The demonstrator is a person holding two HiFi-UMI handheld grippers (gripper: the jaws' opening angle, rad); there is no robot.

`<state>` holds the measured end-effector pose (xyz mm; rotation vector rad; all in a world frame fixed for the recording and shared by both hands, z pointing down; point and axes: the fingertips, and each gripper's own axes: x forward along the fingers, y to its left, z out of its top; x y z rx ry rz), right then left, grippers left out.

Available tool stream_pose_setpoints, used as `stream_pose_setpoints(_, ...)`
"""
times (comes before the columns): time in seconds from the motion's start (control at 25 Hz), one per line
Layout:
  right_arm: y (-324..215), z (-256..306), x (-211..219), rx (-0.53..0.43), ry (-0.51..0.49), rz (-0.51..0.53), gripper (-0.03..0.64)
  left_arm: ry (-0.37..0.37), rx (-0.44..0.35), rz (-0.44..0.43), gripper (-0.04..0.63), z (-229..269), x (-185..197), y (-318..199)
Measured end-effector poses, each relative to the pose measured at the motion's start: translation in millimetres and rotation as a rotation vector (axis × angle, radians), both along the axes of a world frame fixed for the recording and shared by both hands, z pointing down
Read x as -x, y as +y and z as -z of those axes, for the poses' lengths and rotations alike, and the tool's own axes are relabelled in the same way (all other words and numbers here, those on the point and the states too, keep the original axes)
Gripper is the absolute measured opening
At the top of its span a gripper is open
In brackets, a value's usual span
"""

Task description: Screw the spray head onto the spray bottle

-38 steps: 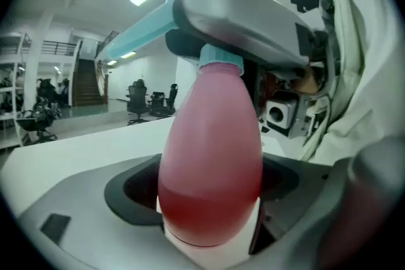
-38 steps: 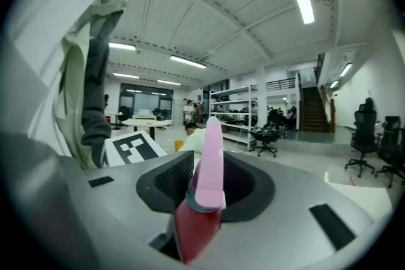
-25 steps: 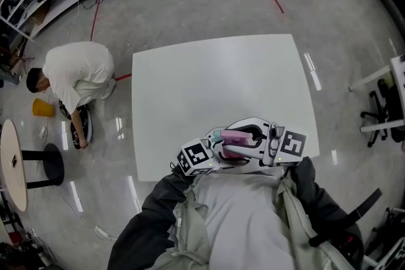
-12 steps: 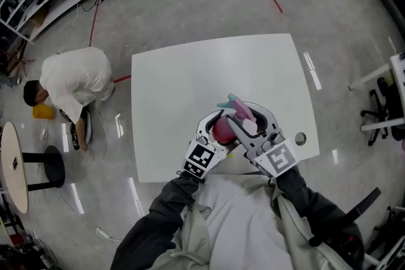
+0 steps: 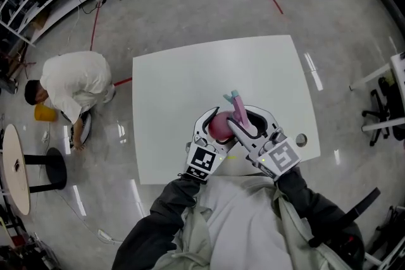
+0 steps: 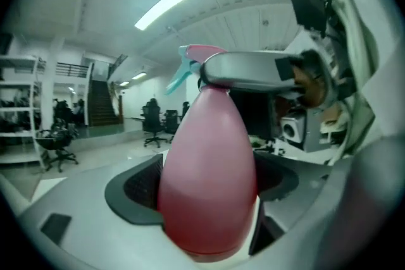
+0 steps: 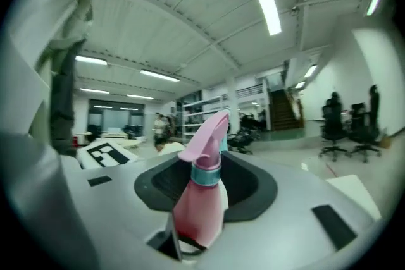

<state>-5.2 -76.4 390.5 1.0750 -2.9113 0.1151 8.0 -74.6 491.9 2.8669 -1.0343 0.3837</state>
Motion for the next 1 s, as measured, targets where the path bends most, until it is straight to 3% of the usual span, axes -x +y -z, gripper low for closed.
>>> stream_pose_setpoints(0.08, -9.0, -6.1, -7.7, 0.004, 0.035, -0.188, 0.135, -0.057, 0.002, 0.099, 0.434, -8.7, -0.7, -5.7)
stream_pose_setpoints(0.12, -9.0, -5.4, -8.8, -0.016, 0.05, -0.237, 0.136, -0.049, 0.009, 0.114, 0.434, -9.5, -3.1, -5.7)
stream_pose_setpoints(0.2, -2.6, 1.9, -4.8, -0.069, 0.046, -0.226, 0.137, 0.033, 0.026, 0.084, 0.434, -2.2, -7.6, -2.1)
stream_pose_setpoints(0.36, 25.7, 14.1, 9.0, -0.048, -0.082, 0.111, 0.166, 0.224, 0.035, -0.131, 0.434, 22.1, -11.4, 15.7)
stream_pose_setpoints(0.44, 30.5, 17.4, 8.7, -0.022, -0.124, 0.249, 0.181, 0.278, 0.063, -0.257, 0.434, 32.2, -10.7, 25.7)
stream_pose_setpoints(0.6, 37.0, 22.4, 6.3, -0.009, -0.118, 0.362, 0.181, 0.229, 0.096, -0.44, 0.434, 33.0, -16.2, 45.6)
stream_pose_setpoints(0.68, 43.1, 23.1, 8.6, -0.014, -0.073, 0.395, 0.177, 0.192, 0.1, -0.474, 0.434, 31.4, -19.8, 48.9)
stream_pose_setpoints(0.8, 32.6, 28.8, 6.9, -0.049, -0.074, 0.293, 0.148, 0.179, 0.056, -0.373, 0.434, 33.4, -16.3, 34.6)
stream_pose_setpoints(0.92, 10.5, 31.2, 1.2, -0.062, -0.104, 0.016, 0.124, 0.199, 0.045, -0.157, 0.434, 34.0, -9.7, 11.8)
stream_pose_setpoints(1.0, 10.3, 34.5, 6.6, -0.119, -0.079, -0.088, 0.124, 0.23, 0.064, -0.079, 0.433, 34.1, -13.1, 6.8)
